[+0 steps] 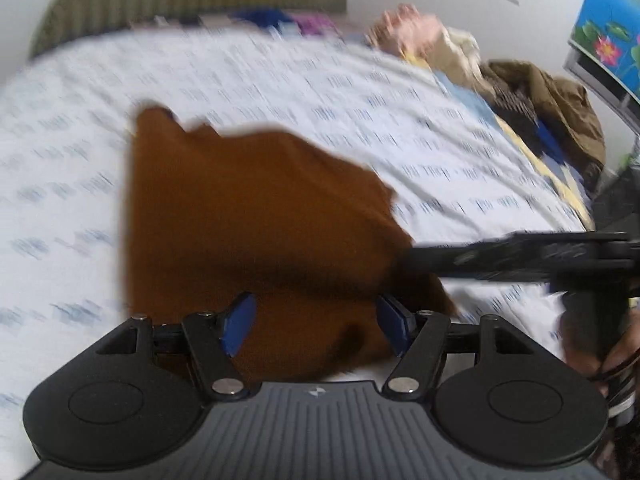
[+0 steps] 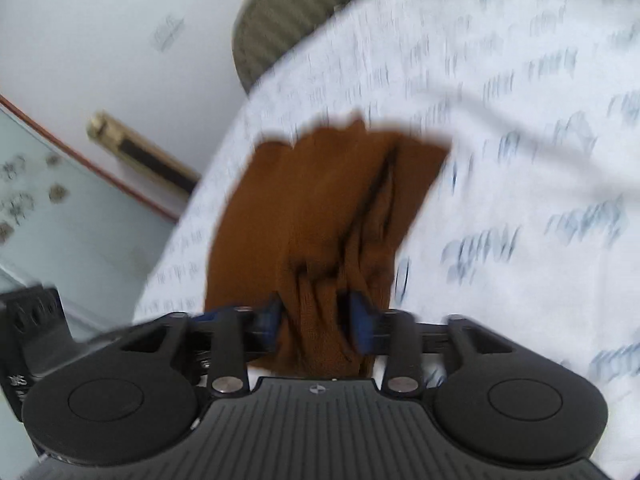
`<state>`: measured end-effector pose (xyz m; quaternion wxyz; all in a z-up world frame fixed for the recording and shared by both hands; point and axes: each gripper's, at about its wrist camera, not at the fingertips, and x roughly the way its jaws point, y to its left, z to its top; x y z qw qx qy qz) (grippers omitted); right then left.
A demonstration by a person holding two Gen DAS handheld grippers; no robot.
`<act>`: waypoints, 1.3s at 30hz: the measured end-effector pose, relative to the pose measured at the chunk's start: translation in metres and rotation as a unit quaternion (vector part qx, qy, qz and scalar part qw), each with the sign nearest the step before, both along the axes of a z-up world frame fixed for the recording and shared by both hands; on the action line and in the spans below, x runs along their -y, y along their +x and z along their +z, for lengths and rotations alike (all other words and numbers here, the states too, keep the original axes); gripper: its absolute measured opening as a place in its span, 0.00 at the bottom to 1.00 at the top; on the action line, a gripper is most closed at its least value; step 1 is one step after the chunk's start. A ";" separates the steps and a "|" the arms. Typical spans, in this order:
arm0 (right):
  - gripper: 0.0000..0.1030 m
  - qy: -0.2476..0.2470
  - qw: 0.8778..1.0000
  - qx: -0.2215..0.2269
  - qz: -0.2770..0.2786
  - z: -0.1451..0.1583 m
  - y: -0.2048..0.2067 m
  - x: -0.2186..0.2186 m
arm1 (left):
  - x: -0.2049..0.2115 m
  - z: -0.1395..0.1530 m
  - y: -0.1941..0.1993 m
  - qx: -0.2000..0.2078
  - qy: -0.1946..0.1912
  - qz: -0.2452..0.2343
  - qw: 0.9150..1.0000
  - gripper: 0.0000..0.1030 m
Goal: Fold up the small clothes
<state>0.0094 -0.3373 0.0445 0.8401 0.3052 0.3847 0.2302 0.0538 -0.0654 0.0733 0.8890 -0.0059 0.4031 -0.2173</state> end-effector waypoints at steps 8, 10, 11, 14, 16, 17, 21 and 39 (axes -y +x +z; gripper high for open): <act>0.46 -0.118 0.985 0.126 -0.019 0.057 0.028 -0.036 | -0.016 0.006 0.027 0.102 0.103 0.093 0.985 0.68; 0.46 -0.159 0.980 0.122 -0.009 0.049 0.057 -0.060 | -0.010 -0.013 0.038 0.075 0.121 0.096 0.985 0.68; 0.46 -0.178 0.978 0.104 -0.004 0.039 0.074 -0.070 | -0.010 -0.023 0.043 0.059 0.122 0.093 0.986 0.68; 0.42 -0.225 0.974 0.036 0.001 -0.003 0.112 -0.084 | -0.016 -0.040 0.047 0.042 0.092 0.098 0.990 0.69; 0.44 -0.233 0.971 0.055 -0.013 -0.016 0.115 -0.081 | -0.022 -0.044 0.053 0.028 0.073 0.096 0.992 0.72; 0.44 -0.231 0.971 0.052 -0.013 -0.016 0.116 -0.079 | -0.027 -0.047 0.054 0.018 0.063 0.099 0.993 0.74; 0.47 -0.232 0.972 0.041 -0.013 0.001 0.115 -0.081 | -0.042 -0.045 0.056 -0.007 0.031 0.107 0.994 0.78; 0.76 -0.255 0.957 0.110 -0.081 0.033 0.078 -0.097 | -0.036 -0.030 0.041 0.024 0.059 0.121 0.991 0.80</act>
